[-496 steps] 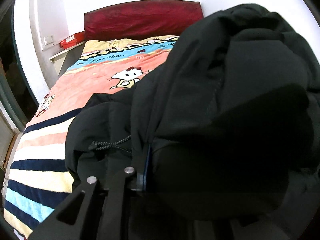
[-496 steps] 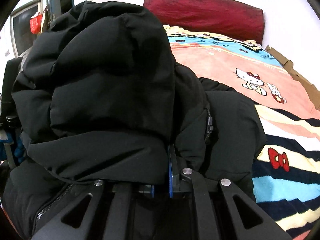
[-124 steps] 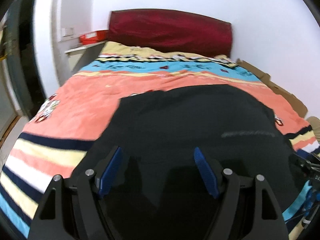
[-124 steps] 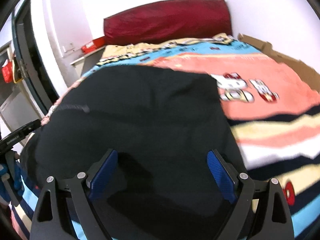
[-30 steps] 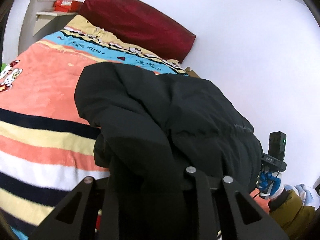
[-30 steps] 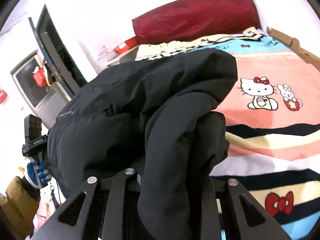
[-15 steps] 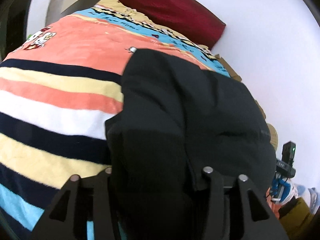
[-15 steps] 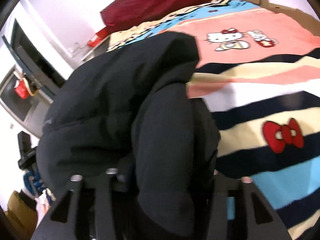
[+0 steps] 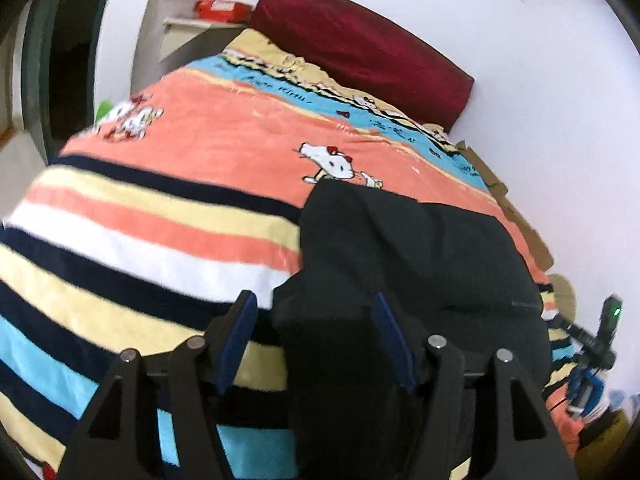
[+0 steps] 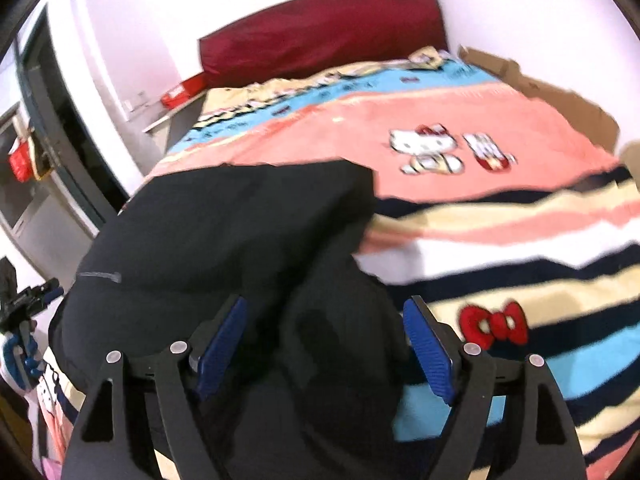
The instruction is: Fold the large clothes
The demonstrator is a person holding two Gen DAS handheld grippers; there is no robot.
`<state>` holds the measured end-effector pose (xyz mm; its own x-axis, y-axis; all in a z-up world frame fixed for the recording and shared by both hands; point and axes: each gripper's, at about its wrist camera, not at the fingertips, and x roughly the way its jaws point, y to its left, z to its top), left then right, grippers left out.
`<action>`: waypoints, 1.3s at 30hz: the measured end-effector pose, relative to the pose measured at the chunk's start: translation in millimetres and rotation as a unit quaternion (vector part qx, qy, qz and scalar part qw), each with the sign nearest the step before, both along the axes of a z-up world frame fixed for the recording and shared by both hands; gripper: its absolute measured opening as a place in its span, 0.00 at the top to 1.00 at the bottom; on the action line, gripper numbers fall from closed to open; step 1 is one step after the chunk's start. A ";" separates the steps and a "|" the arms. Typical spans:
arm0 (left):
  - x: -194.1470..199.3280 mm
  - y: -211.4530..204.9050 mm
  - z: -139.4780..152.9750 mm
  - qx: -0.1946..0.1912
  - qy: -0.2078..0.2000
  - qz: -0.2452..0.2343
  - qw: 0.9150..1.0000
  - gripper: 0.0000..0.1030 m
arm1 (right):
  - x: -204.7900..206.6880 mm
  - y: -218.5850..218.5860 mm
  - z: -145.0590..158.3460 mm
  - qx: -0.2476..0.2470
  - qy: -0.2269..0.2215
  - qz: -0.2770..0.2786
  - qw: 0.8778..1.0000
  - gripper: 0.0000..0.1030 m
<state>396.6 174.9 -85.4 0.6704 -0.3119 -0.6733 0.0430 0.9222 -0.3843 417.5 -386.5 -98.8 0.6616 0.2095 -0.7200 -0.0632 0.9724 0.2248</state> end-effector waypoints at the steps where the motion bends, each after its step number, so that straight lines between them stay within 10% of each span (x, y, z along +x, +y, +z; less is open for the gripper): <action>1: 3.5 -5.9 2.6 0.006 -0.001 -0.001 1.000 0.42 | 3.0 12.8 4.0 -0.003 -0.006 0.012 1.000 0.23; 19: 57.9 -199.5 40.7 0.153 -0.097 -0.053 0.982 0.42 | 39.4 139.4 30.5 -0.070 -0.086 0.116 0.987 0.22; 39: 100.4 -201.7 1.0 0.165 -0.052 -0.040 0.984 0.42 | 89.7 112.8 -4.6 -0.049 -0.035 0.063 0.996 0.22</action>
